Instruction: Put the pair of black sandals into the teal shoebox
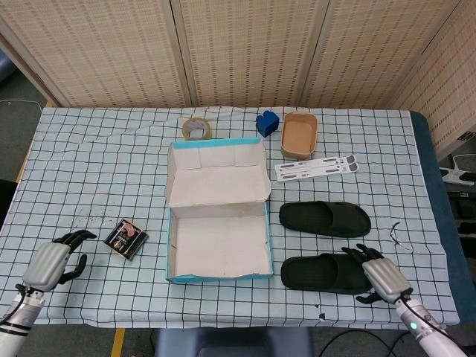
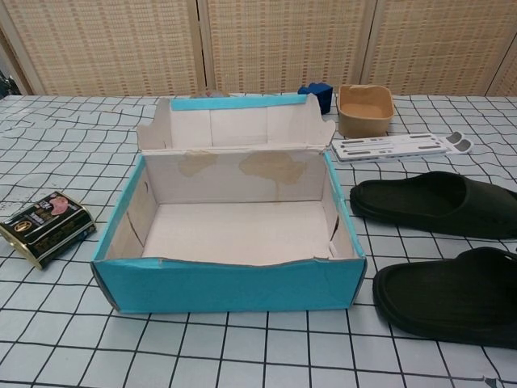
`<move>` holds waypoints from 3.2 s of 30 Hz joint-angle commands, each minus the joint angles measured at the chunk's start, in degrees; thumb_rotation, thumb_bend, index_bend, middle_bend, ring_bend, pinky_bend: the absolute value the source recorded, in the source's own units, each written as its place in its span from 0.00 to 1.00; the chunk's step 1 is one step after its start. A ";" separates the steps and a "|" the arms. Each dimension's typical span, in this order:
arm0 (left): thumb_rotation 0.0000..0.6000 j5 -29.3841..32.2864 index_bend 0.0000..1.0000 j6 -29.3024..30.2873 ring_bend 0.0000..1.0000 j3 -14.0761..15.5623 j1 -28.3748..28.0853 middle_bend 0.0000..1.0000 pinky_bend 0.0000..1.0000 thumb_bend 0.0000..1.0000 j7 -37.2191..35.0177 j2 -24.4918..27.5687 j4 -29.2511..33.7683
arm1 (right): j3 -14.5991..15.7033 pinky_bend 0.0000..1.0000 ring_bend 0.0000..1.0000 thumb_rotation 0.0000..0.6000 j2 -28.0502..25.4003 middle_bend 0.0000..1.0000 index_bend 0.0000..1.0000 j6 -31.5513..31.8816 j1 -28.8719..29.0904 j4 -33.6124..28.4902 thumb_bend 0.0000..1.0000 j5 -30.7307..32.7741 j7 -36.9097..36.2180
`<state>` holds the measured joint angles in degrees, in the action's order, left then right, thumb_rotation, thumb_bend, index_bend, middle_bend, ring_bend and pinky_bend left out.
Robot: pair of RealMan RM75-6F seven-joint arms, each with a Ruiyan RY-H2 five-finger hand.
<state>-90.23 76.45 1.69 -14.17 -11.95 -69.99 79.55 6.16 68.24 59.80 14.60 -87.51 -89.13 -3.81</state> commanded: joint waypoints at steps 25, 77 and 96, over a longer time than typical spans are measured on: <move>1.00 0.05 0.28 -0.34 0.28 0.06 -0.08 0.22 0.45 0.57 -0.67 0.27 0.10 | -2.02 0.31 0.28 1.00 6.35 0.44 0.39 4.28 -1.34 5.91 0.00 3.08 3.60; 1.00 1.78 0.28 -1.17 0.28 -0.63 0.12 0.22 0.45 0.57 -2.86 1.38 0.48 | -18.32 0.39 0.37 1.00 14.24 0.53 0.52 -3.47 29.09 -26.18 0.00 41.23 43.34; 1.00 1.93 0.28 -2.19 0.28 -0.42 -0.10 0.22 0.45 0.57 -2.08 1.37 0.70 | -12.49 0.39 0.37 1.00 18.58 0.53 0.52 -2.41 30.93 -18.72 0.00 40.53 40.43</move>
<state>-88.34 74.30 1.25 -14.25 -14.07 -68.63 80.20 -6.50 86.47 57.50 45.64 -106.87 -47.97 37.31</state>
